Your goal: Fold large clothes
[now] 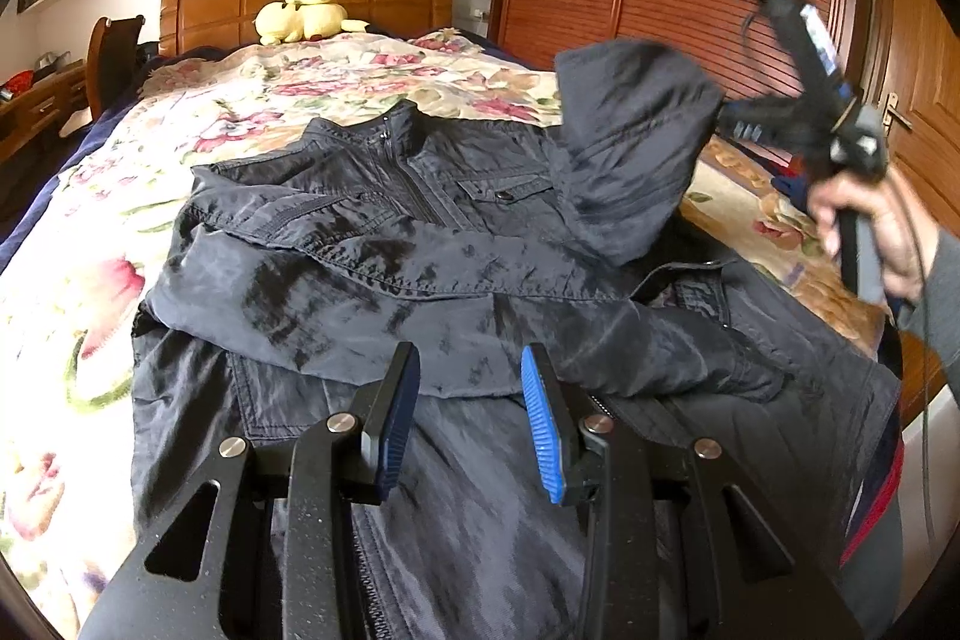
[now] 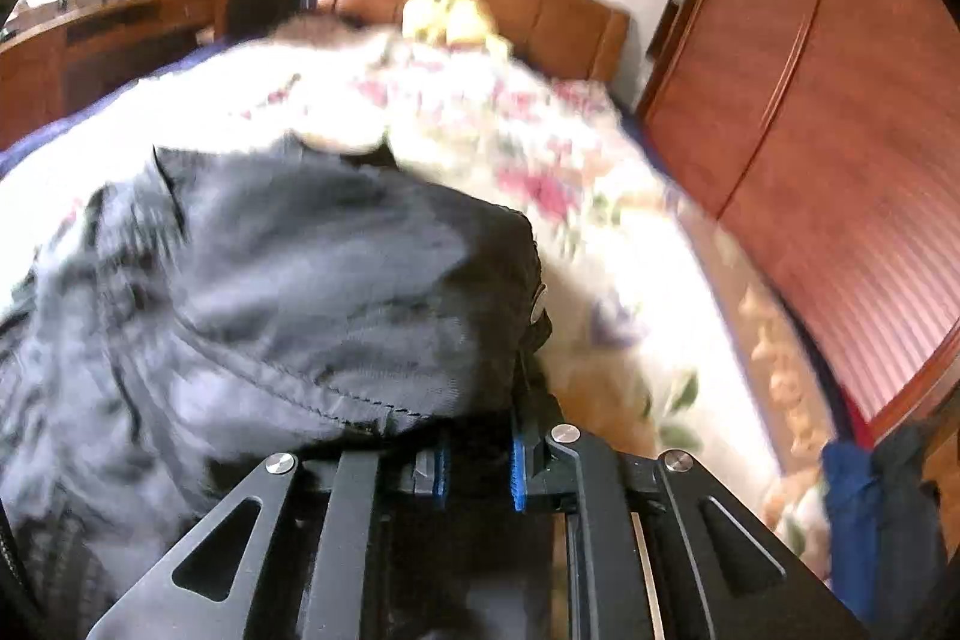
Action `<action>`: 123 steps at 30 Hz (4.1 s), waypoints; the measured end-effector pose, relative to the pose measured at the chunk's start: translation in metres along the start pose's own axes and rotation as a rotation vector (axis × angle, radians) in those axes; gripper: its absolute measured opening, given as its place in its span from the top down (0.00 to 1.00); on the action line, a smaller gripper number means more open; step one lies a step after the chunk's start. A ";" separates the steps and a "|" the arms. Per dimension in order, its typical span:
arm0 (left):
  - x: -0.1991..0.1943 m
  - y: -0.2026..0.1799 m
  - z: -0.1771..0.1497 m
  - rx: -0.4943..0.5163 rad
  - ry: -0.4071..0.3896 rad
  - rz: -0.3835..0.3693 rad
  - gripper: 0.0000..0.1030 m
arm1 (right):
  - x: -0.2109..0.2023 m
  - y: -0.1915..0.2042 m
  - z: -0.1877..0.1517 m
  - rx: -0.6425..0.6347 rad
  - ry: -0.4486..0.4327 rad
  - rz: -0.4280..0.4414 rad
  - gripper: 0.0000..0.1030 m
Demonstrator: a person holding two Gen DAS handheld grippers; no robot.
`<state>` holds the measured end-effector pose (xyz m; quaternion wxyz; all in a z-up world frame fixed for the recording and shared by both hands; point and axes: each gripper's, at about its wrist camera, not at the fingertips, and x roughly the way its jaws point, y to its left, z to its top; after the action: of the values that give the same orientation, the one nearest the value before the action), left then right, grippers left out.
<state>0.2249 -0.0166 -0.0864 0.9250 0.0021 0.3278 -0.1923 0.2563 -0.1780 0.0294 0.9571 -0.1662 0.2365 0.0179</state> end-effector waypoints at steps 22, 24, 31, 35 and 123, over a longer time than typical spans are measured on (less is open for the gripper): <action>-0.045 0.013 -0.024 -0.035 -0.009 0.092 0.65 | -0.069 0.116 -0.048 -0.167 0.144 0.353 0.25; -0.045 0.012 -0.027 -0.046 -0.002 0.085 0.65 | -0.077 0.107 -0.054 -0.142 0.128 0.353 0.24; -0.040 -0.005 -0.020 -0.035 0.023 0.031 0.65 | -0.079 0.067 -0.088 -0.075 0.106 0.343 0.24; -0.028 -0.026 -0.007 0.014 0.045 0.006 0.64 | -0.069 0.048 -0.111 -0.030 0.128 0.324 0.24; -0.110 0.064 -0.096 -0.124 0.178 0.255 0.71 | -0.058 0.189 -0.058 -0.112 0.074 0.655 0.68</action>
<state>0.1118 0.0934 -0.1027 0.9076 0.0036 0.4167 -0.0520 0.1579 -0.0154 -0.0511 0.8806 -0.1341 0.3109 0.3314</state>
